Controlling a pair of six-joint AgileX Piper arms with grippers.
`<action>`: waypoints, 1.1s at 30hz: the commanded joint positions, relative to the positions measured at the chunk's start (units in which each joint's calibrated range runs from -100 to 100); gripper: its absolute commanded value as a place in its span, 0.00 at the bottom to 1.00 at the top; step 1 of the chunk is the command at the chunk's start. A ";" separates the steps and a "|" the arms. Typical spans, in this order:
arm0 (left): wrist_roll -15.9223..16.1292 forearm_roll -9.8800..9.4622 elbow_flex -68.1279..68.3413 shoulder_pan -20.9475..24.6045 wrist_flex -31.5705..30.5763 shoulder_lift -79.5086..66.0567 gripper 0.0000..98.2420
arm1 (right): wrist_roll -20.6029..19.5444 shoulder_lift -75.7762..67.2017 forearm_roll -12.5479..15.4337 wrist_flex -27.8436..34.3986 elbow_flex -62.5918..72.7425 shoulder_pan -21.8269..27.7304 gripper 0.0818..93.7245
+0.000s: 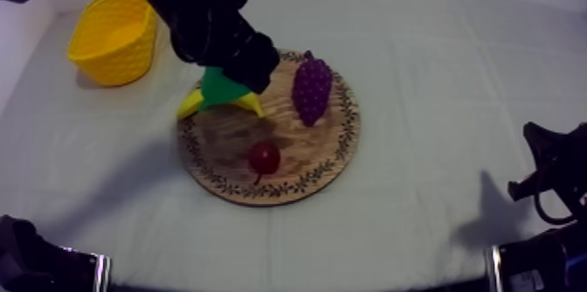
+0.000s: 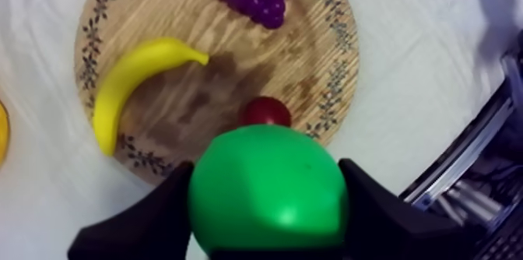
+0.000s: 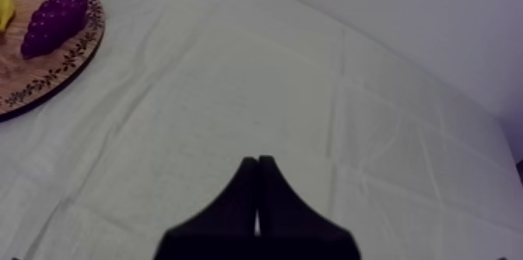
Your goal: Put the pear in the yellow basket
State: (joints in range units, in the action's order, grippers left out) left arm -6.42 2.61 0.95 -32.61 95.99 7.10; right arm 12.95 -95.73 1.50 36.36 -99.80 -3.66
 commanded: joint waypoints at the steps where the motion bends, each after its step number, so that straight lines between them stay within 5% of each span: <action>1: -5.12 0.58 0.51 0.08 -0.21 -0.13 0.49 | 0.02 -0.03 -0.01 0.02 0.02 -0.02 0.00; 12: -7.08 3.01 1.30 0.55 -1.83 -0.42 0.51 | 0.02 -0.03 -0.01 0.02 0.02 -0.02 0.00; 23: -5.05 2.63 -0.79 3.58 -2.13 0.24 0.51 | 0.02 -0.03 -0.01 0.02 0.02 -0.02 0.00; 33: -1.11 2.35 -4.63 10.72 -1.93 2.41 0.50 | 0.02 -0.03 -0.01 0.02 0.02 -0.08 0.00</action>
State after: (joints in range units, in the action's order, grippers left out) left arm -8.20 5.02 -3.04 -23.46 93.87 9.27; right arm 12.95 -95.73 1.50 36.36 -99.80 -3.74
